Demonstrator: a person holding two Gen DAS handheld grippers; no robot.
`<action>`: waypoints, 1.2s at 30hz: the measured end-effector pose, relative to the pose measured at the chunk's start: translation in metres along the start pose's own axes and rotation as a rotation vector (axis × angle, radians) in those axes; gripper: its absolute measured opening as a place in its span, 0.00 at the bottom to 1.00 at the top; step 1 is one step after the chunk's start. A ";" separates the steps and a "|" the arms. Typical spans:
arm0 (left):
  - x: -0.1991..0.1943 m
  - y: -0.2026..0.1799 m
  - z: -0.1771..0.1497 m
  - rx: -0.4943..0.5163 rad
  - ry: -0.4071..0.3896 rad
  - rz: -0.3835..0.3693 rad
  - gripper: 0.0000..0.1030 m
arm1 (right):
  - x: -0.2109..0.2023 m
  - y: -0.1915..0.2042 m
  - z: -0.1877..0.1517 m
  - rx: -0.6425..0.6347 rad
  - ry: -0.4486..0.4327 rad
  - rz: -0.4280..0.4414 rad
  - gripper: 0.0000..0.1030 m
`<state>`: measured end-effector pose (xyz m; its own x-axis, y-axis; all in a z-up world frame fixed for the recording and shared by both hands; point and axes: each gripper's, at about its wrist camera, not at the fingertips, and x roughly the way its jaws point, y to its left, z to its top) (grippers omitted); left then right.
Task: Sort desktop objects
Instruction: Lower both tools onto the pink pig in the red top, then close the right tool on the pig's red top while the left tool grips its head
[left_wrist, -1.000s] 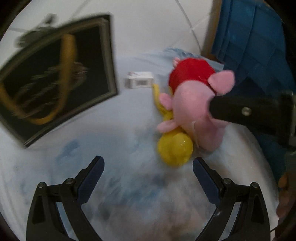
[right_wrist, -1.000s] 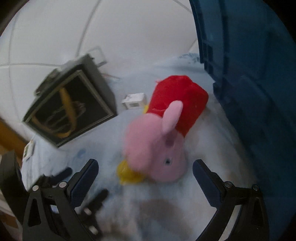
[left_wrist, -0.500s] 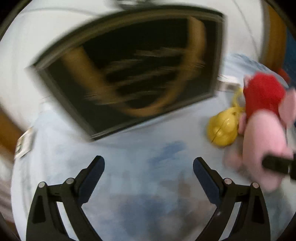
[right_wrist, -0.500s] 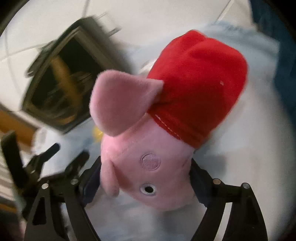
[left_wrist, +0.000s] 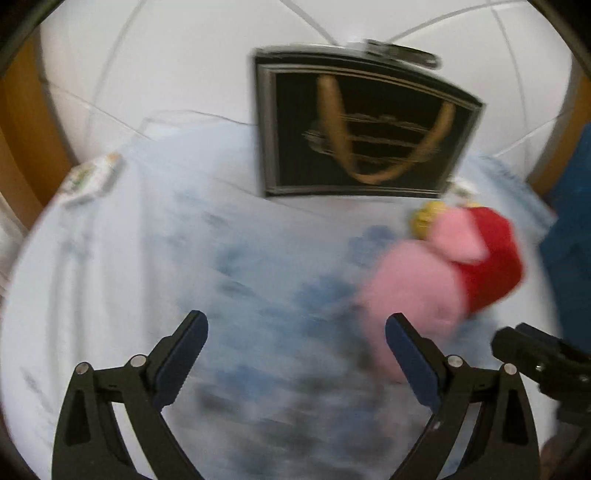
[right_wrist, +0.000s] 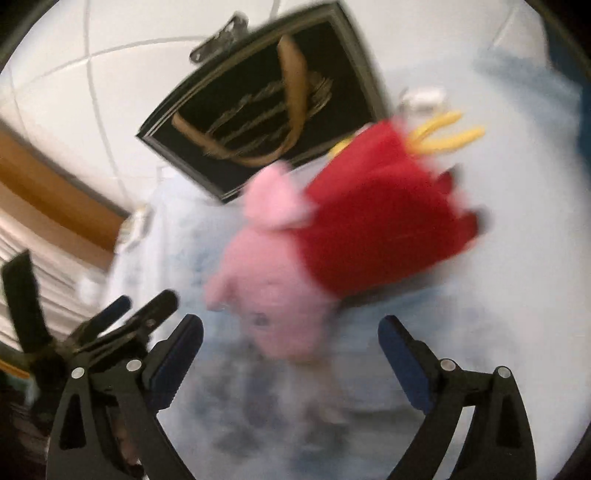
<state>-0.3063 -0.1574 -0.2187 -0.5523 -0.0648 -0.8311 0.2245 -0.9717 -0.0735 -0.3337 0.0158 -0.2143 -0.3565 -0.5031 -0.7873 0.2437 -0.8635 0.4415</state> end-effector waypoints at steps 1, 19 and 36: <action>0.004 -0.011 -0.002 0.003 0.010 -0.024 0.95 | -0.009 -0.005 0.000 -0.024 -0.017 -0.041 0.96; 0.076 -0.058 0.011 0.266 0.063 -0.005 0.95 | 0.030 -0.028 0.048 -0.317 0.004 -0.082 1.00; 0.028 -0.067 0.022 0.282 -0.053 -0.144 0.73 | 0.016 -0.010 0.035 -0.313 0.015 -0.050 0.38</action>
<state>-0.3547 -0.0992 -0.2244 -0.6051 0.0739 -0.7927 -0.0869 -0.9959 -0.0265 -0.3737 0.0154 -0.2163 -0.3621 -0.4573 -0.8123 0.4931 -0.8335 0.2494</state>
